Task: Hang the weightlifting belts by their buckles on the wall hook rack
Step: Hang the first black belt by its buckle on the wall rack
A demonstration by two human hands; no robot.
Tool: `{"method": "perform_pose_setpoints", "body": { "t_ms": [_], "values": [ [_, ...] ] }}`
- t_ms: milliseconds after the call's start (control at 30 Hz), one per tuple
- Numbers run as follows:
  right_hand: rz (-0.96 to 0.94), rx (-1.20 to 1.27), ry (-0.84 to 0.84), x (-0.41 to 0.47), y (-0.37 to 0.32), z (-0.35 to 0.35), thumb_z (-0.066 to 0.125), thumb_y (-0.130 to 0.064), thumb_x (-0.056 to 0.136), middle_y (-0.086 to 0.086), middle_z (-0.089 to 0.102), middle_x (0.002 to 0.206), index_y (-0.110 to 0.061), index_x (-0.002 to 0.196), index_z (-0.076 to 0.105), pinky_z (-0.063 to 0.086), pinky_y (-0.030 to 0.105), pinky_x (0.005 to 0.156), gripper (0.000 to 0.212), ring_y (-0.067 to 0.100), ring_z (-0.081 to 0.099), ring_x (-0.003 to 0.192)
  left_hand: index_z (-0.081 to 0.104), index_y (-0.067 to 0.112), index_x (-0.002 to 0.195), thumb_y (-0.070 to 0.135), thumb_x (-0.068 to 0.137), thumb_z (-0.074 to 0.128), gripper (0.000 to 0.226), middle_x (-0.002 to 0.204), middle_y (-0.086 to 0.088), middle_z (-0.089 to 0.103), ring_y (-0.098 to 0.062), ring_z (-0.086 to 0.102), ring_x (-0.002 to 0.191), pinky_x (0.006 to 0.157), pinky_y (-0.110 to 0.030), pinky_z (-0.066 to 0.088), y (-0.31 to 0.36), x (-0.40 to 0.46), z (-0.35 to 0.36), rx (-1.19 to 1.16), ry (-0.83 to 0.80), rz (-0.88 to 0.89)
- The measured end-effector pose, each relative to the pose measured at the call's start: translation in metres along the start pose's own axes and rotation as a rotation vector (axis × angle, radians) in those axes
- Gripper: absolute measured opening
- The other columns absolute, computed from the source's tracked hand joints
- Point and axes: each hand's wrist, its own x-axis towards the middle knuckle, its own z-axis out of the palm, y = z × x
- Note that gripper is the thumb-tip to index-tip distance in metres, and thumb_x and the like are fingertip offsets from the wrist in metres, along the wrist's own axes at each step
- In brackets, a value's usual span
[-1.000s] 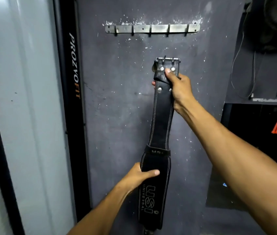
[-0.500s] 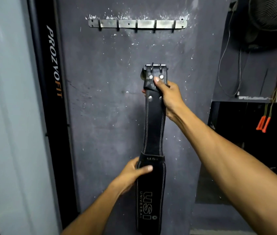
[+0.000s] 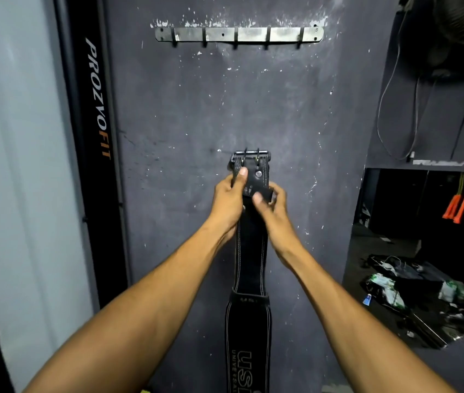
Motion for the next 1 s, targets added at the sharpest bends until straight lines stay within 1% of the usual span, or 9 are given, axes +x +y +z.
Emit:
{"method": "perform_pose_setpoints", "body": {
  "t_ms": [100, 200, 333, 467, 567, 667, 800, 933, 1000],
  "values": [
    [0.104, -0.058, -0.089, -0.032, 0.025, 0.0, 0.071, -0.018, 0.098, 0.016, 0.08, 0.097, -0.008, 0.109, 0.068, 0.064, 0.038, 0.076, 0.015, 0.022, 0.078, 0.083, 0.067, -0.004, 0.118, 0.029, 0.107, 0.052, 0.038, 0.112, -0.03, 0.073, -0.035, 0.067, 0.097, 0.093, -0.054, 0.053, 0.013, 0.005, 0.006, 0.019, -0.021, 0.022],
    [0.129, 0.055, -0.02, -0.031, 0.021, 0.002, 0.07, -0.014, 0.098, 0.024, 0.078, 0.083, 0.005, 0.102, 0.065, 0.066, 0.044, 0.066, 0.02, 0.033, 0.078, 0.072, 0.069, 0.003, 0.116, 0.03, 0.107, 0.051, 0.034, 0.104, -0.021, 0.074, -0.029, 0.069, 0.088, 0.082, -0.04, 0.053, 0.025, 0.006, 0.013, 0.01, -0.039, 0.039],
    [0.187, -0.033, -0.19, -0.051, 0.034, -0.01, 0.072, -0.006, 0.095, 0.018, 0.079, 0.113, 0.002, 0.12, 0.069, 0.061, 0.038, 0.093, 0.026, 0.023, 0.076, 0.099, 0.067, 0.001, 0.121, 0.028, 0.108, 0.049, 0.035, 0.106, -0.017, 0.072, -0.026, 0.068, 0.091, 0.09, -0.04, 0.056, 0.054, 0.015, 0.015, -0.014, -0.051, 0.119],
    [0.196, 0.008, -0.192, -0.072, 0.052, -0.011, 0.072, -0.01, 0.095, 0.016, 0.079, 0.114, -0.004, 0.113, 0.074, 0.058, 0.033, 0.089, 0.019, 0.019, 0.076, 0.099, 0.062, -0.006, 0.128, 0.026, 0.109, 0.048, 0.04, 0.114, -0.022, 0.069, -0.032, 0.064, 0.102, 0.1, -0.051, 0.053, 0.067, 0.021, 0.011, -0.043, -0.026, 0.152],
    [0.221, 0.108, -0.235, -0.091, 0.059, -0.013, 0.076, -0.018, 0.091, 0.004, 0.076, 0.125, -0.015, 0.131, 0.067, 0.057, 0.029, 0.098, 0.041, 0.02, 0.072, 0.117, 0.064, -0.002, 0.123, 0.026, 0.109, 0.048, 0.035, 0.109, -0.02, 0.068, -0.028, 0.065, 0.094, 0.09, -0.042, 0.055, 0.073, 0.021, 0.009, -0.081, 0.013, 0.183],
    [0.307, 0.008, -0.179, -0.119, 0.08, -0.018, 0.082, -0.015, 0.087, 0.002, 0.081, 0.112, -0.026, 0.112, 0.077, 0.061, 0.026, 0.085, 0.028, 0.025, 0.076, 0.107, 0.064, 0.003, 0.118, 0.027, 0.109, 0.048, 0.031, 0.108, -0.019, 0.068, -0.027, 0.064, 0.092, 0.09, -0.042, 0.052, 0.084, 0.023, 0.01, -0.091, 0.029, 0.211],
    [0.308, 0.004, -0.219, -0.115, 0.083, -0.029, 0.077, -0.015, 0.092, 0.007, 0.08, 0.116, -0.016, 0.119, 0.075, 0.061, 0.033, 0.095, 0.027, 0.031, 0.074, 0.114, 0.064, 0.0, 0.121, 0.026, 0.109, 0.047, 0.033, 0.106, -0.018, 0.069, -0.024, 0.066, 0.084, 0.089, -0.041, 0.053, 0.079, 0.016, 0.021, -0.032, 0.02, 0.206],
    [0.252, 0.105, -0.223, -0.07, 0.052, -0.042, 0.064, -0.039, 0.098, 0.01, 0.061, 0.148, -0.014, 0.148, 0.052, 0.041, 0.041, 0.12, 0.057, 0.02, 0.056, 0.138, 0.062, -0.011, 0.122, 0.027, 0.108, 0.049, 0.043, 0.107, -0.024, 0.068, -0.032, 0.062, 0.094, 0.087, -0.045, 0.05, 0.059, 0.015, 0.03, 0.003, 0.041, 0.184],
    [0.193, 0.112, -0.127, -0.037, 0.019, -0.044, 0.056, -0.051, 0.099, 0.011, 0.067, 0.131, -0.018, 0.142, 0.055, 0.051, 0.042, 0.106, 0.054, 0.021, 0.061, 0.12, 0.063, -0.008, 0.115, 0.024, 0.108, 0.051, 0.035, 0.104, -0.022, 0.068, -0.028, 0.061, 0.093, 0.084, -0.04, 0.048, 0.048, 0.013, 0.037, 0.022, 0.048, 0.215]
  ]
}}
